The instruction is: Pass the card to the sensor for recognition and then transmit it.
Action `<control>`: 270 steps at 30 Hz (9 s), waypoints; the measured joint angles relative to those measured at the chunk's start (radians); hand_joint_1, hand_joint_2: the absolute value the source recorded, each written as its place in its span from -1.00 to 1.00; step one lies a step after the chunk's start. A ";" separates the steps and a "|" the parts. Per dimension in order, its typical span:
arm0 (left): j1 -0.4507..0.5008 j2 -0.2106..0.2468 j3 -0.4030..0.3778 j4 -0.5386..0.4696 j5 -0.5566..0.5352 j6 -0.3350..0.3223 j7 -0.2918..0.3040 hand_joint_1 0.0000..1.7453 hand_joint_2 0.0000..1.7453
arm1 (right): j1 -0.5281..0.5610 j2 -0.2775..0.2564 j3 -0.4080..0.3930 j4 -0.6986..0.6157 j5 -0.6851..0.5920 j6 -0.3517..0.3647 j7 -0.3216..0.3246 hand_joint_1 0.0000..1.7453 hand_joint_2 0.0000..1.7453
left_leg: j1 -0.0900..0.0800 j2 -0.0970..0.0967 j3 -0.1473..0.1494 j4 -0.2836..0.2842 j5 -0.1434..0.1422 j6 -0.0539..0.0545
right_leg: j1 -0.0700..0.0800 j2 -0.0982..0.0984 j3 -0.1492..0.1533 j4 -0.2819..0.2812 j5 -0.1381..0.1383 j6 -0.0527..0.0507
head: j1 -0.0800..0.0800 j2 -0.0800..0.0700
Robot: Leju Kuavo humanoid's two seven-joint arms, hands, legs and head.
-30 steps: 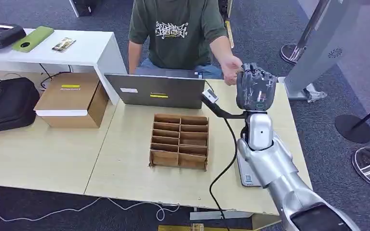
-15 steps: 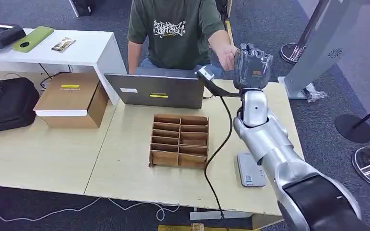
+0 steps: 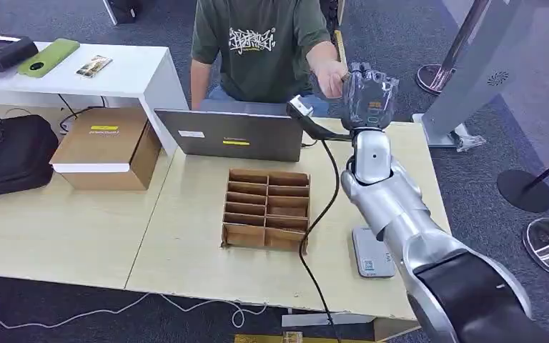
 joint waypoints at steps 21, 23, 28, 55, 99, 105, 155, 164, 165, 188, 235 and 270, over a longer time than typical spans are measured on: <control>-0.005 0.000 0.000 0.000 0.010 -0.002 0.002 -1.00 -1.00 | 0.019 0.000 -0.117 -0.051 -0.008 0.000 -0.104 -1.00 1.00 | 0.000 0.000 0.000 0.000 0.000 0.000 | 0.000 0.000 0.000 0.000 0.000 0.000 | 0.000 0.000; -0.004 0.000 0.000 0.000 0.018 -0.002 0.002 -1.00 -1.00 | 0.037 0.000 -0.160 -0.085 -0.025 0.000 -0.131 -1.00 1.00 | 0.000 0.000 0.000 0.000 0.000 0.000 | 0.000 0.000 0.000 0.000 0.000 0.000 | 0.000 0.000; -0.004 0.000 0.000 0.000 0.032 -0.003 0.002 -1.00 -1.00 | 0.096 -0.001 -0.243 -0.173 -0.037 0.000 -0.177 -1.00 1.00 | 0.000 0.000 0.000 0.000 0.000 0.000 | 0.000 0.000 0.000 0.000 0.000 0.000 | 0.000 0.000; 0.024 -0.015 0.001 0.000 0.144 -0.018 -0.001 -1.00 -1.00 | 0.734 -0.045 -0.440 -0.907 0.000 0.048 -0.238 -1.00 1.00 | 0.000 0.000 0.000 0.000 -0.002 0.000 | 0.000 -0.001 -0.001 -0.001 -0.001 0.001 | 0.000 0.000; 0.034 -0.039 0.002 0.019 0.234 -0.032 -0.034 -1.00 -1.00 | 1.208 -0.340 -0.048 -1.491 0.001 0.514 0.209 -1.00 1.00 | 0.001 0.000 -0.001 0.000 -0.003 0.001 | 0.000 -0.001 -0.001 -0.001 -0.003 0.000 | 0.000 0.000; 0.038 -0.046 0.002 0.025 0.246 -0.032 -0.036 -1.00 -1.00 | 1.218 -0.319 0.008 -1.488 0.000 0.585 0.188 -1.00 1.00 | 0.000 0.000 -0.001 -0.001 -0.003 0.001 | 0.000 -0.001 -0.001 -0.001 -0.003 -0.001 | 0.000 0.000; 0.023 -0.043 0.026 0.027 0.238 -0.033 -0.010 -1.00 -1.00 | 0.832 0.111 0.117 -0.654 0.000 0.463 -0.132 -1.00 1.00 | 0.000 0.000 -0.001 -0.001 -0.002 0.000 | 0.000 -0.001 -0.001 0.000 -0.003 -0.001 | 0.000 0.000; 0.024 -0.042 0.026 0.027 0.244 -0.038 -0.010 -1.00 -1.00 | 0.814 0.111 0.149 -0.603 0.000 0.457 -0.126 -1.00 1.00 | 0.000 0.000 -0.001 -0.001 -0.002 0.000 | 0.000 -0.001 -0.001 0.000 -0.003 -0.001 | 0.000 0.000; 0.024 -0.042 0.026 0.027 0.245 -0.038 -0.010 -1.00 -1.00 | 0.813 0.111 0.151 -0.601 0.000 0.457 -0.122 -1.00 1.00 | 0.000 0.000 -0.001 -0.001 -0.002 0.000 | 0.000 -0.001 -0.001 0.000 -0.003 -0.001 | 0.000 0.000; 0.024 -0.027 0.024 0.027 0.247 -0.037 -0.010 -1.00 -1.00 | 0.809 0.082 0.179 -0.649 0.000 0.406 -0.085 -1.00 1.00 | 0.000 0.000 -0.001 -0.001 -0.002 0.000 | 0.000 -0.001 -0.001 0.000 -0.003 -0.001 | 0.000 0.000; 0.025 -0.010 0.000 0.027 0.220 -0.039 -0.010 -1.00 -1.00 | 0.804 0.094 -0.071 -0.654 0.000 0.447 -0.132 -1.00 1.00 | 0.000 0.000 0.000 -0.001 -0.002 0.000 | 0.000 -0.001 0.000 0.000 -0.003 -0.001 | 0.000 0.000; 0.025 -0.034 0.000 0.027 0.247 -0.038 -0.010 -1.00 -1.00 | 0.832 0.161 0.060 -0.657 0.000 0.454 -0.172 -1.00 1.00 | 0.000 0.000 -0.001 -0.001 -0.002 0.000 | 0.000 -0.001 0.000 0.000 -0.003 -0.001 | 0.000 0.000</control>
